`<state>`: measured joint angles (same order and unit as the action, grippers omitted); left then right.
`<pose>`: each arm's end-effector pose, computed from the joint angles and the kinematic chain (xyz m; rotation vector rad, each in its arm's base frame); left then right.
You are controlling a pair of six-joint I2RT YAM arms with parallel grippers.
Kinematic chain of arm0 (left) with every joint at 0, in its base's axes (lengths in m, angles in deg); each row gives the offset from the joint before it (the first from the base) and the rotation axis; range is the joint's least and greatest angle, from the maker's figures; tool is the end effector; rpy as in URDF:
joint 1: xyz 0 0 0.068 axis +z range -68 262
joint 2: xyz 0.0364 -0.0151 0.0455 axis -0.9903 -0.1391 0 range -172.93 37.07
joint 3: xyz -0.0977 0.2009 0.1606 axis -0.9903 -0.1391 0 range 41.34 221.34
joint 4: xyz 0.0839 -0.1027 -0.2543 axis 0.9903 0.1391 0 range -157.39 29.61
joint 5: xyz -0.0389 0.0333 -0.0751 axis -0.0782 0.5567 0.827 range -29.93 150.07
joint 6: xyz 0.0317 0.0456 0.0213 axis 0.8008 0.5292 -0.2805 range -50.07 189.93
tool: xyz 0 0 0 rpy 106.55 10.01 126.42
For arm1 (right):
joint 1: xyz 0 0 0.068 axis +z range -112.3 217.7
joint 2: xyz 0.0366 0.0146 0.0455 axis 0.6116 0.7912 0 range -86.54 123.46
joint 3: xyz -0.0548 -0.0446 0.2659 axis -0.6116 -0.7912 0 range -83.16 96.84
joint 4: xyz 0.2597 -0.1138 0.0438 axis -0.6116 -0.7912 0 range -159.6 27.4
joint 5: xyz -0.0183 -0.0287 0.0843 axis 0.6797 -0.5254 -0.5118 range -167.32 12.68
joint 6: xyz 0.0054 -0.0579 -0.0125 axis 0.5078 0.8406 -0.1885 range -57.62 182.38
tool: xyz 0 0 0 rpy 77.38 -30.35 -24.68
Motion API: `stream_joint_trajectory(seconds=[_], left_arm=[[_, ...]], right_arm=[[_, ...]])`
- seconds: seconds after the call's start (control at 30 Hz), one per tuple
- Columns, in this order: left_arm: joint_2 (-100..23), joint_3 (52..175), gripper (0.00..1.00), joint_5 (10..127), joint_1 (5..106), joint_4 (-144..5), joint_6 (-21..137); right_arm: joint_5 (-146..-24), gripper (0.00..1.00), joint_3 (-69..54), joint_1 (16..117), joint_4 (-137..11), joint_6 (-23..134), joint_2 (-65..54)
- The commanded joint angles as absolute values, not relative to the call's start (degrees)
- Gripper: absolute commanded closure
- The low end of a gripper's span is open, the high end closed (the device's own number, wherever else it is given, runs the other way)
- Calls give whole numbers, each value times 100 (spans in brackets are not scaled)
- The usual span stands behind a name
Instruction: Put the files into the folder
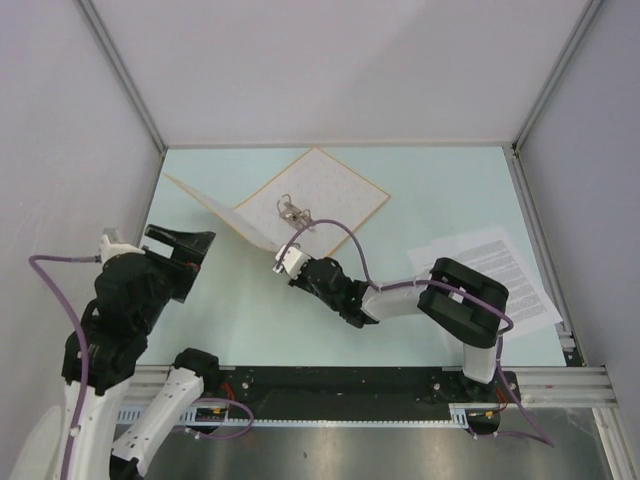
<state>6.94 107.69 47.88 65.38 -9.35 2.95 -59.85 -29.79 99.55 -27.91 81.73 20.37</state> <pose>0.0810 -0.0145 0.4130 -0.9887 1.7610 -0.7486 0.2081 0.3613 0.1479 -1.0658 1.5608 0.2178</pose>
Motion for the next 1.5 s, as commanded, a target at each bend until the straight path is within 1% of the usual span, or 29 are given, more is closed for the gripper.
stream_joint_trajectory(seconds=[0.0, 0.17, 0.33, 0.43, 0.47, 0.5, 0.53, 0.57, 0.6, 0.63, 0.67, 0.73, 0.77, 0.8, 0.83, 0.87, 0.9, 0.93, 1.0, 1.03, 1.07, 1.1, 1.13, 1.17, 1.27, 1.33, 1.4, 1.43, 1.47], left_arm=[[385, 10235, 0, 4522, 6574, -1164, 338], [34, 9830, 0, 4688, 6574, -1842, 682], [-143, 9338, 2, 4741, 6574, -2036, 753], [-3, 8969, 17, 4444, 6574, -2247, 910], [50, 8846, 34, 4347, 6574, -2300, 989], [120, 8810, 40, 4259, 6574, -2300, 1216], [269, 8784, 45, 4058, 6574, -2283, 1366], [375, 8740, 54, 3969, 6574, -2283, 1507], [480, 8705, 57, 3872, 6574, -2309, 1778], [751, 8652, 58, 3732, 6574, -2361, 1903], [867, 8512, 64, 3731, 6574, -2571, 2034], [1052, 8397, 68, 3783, 6574, -2774, 2439], [1087, 8371, 69, 3775, 6574, -2818, 2518], [1062, 8379, 69, 3714, 6574, -2801, 2624], [1000, 8397, 66, 3600, 6583, -2766, 2677], [808, 8501, 59, 3277, 6583, -2609, 2721], [693, 8581, 60, 3100, 6592, -2521, 2834], [570, 8660, 63, 2993, 6609, -2485, 2966], [263, 8914, 64, 2835, 6653, -2459, 3266], [175, 9020, 57, 2791, 6671, -2380, 3284], [113, 9256, 45, 2738, 6732, -2136, 3258], [-1, 9380, 32, 2711, 6758, -1994, 3249], [-20, 9503, 9, 2685, 6776, -1758, 3240], [-11, 9730, 1, 2659, 6785, -1642, 3249], [199, 10222, 0, 2562, 6776, -1273, 3424], [479, 10487, 0, 2683, 6785, -1158, 3494], [691, 10717, 0, 3104, 6785, -1271, 3626], [858, 10726, 0, 3794, 6776, -1533, 3688], [920, 10691, 0, 4149, 6785, -1666, 3714]], right_arm=[[-4885, 100, -3296, 10238, -2403, 8724, 1936], [-4858, 100, -3622, 10598, -1788, 9076, 2025], [-4902, 100, -3657, 10827, -1778, 9208, 1989], [-4990, 100, -3666, 10907, -1892, 9051, 1911], [-5051, 99, -3701, 10916, -1979, 8981, 1832], [-5191, 95, -3701, 10924, -2041, 8771, 1788], [-5305, 78, -3701, 10907, -2129, 8638, 1752], [-5515, 69, -3701, 10898, -2399, 8489, 1622], [-5613, 60, -3701, 10898, -2559, 8166, 1551], [-5701, 34, -3701, 10898, -2839, 7971, 1480], [-5719, 24, -3701, 10898, -2963, 7795, 1332], [-5685, 12, -3701, 10959, -3453, 7139, 1155], [-5719, 9, -3710, 10994, -3578, 6882, 963], [-5824, 5, -3754, 10986, -3667, 6575, 857], [-5921, 4, -3763, 10986, -3876, 6084, 777], [-6009, 4, -3763, 10986, -3974, 5810, 707], [-6218, 4, -3763, 10986, -4053, 5624, 584], [-6351, 4, -3798, 11003, -4115, 5466, 522], [-6685, 4, -3833, 11021, -4133, 5000, 391], [-6721, 2, -3833, 10969, -4159, 4755, 355], [-6922, 2, -3824, 10890, -4160, 4343, 320], [-7054, 2, -3833, 10794, -4168, 4087, 276], [-7169, 3, -3833, 10697, -4229, 3884, 145], [-7257, 3, -3833, 10522, -4221, 3491, 109], [-7625, 7, -3816, 10170, -3863, 2891, 195], [-7671, 12, -3737, 10072, -3371, 2495, 598], [-7864, 15, -3526, 10011, -3063, 2057, 942], [-7803, 18, -3473, 10037, -2722, 1810, 1152], [-7742, 19, -3403, 10072, -2475, 1590, 1581]])
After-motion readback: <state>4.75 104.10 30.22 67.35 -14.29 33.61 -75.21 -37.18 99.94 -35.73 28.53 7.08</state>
